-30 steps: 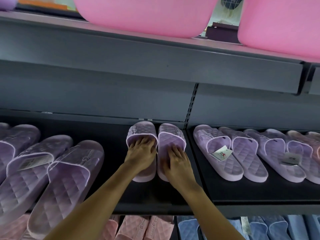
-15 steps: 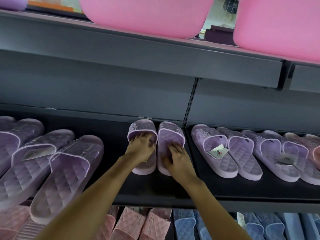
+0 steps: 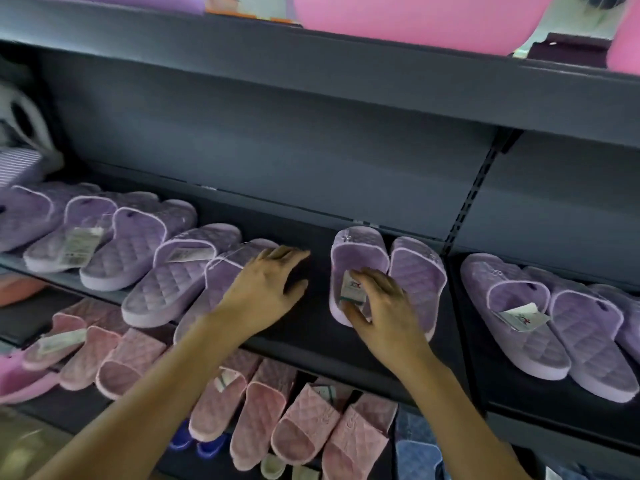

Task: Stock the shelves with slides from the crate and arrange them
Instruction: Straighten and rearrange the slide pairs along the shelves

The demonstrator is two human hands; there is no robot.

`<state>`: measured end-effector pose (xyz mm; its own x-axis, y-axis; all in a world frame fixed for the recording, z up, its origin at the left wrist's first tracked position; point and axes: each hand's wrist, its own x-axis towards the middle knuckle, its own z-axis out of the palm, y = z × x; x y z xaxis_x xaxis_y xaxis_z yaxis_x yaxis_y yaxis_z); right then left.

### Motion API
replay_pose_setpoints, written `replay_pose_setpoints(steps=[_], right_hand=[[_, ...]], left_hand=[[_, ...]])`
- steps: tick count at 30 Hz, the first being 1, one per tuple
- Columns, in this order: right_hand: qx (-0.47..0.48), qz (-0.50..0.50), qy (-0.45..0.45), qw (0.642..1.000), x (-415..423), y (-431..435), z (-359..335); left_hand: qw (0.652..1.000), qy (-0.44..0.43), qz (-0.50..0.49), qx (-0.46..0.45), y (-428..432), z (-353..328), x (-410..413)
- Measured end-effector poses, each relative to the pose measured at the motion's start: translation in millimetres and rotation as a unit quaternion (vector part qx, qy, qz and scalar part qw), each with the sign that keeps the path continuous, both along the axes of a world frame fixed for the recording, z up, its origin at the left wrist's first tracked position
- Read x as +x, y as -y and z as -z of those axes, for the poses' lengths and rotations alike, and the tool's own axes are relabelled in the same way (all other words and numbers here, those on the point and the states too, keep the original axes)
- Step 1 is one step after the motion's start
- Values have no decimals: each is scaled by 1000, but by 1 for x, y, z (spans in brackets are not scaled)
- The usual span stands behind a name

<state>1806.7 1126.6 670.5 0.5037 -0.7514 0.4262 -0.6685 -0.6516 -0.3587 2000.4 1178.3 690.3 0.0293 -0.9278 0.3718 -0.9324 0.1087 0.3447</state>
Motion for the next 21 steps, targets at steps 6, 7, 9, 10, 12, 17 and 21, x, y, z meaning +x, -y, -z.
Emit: replay_pose_setpoints(steps=[6, 7, 9, 10, 12, 17, 21], right_hand=[[22, -73, -16, 997, 54, -20, -5], [23, -79, -18, 996, 62, -23, -5], [20, -88, -15, 996, 79, -29, -5], [16, -87, -13, 996, 87, -31, -4], [14, -73, 0, 997, 101, -35, -3], [9, -15, 26, 1000, 135, -57, -4], [4, 28, 36, 999, 150, -70, 1]], left_hand=[[999, -3, -37, 22, -45, -1, 57], [999, -12, -40, 19, -51, -2, 65], [999, -35, -36, -1, -61, -3, 80], [999, -43, -31, -10, -64, -3, 88], [999, -48, -22, -13, -68, -1, 106], [997, -62, -19, 35, -66, 4, 152], [995, -59, 36, 67, -58, 14, 174]])
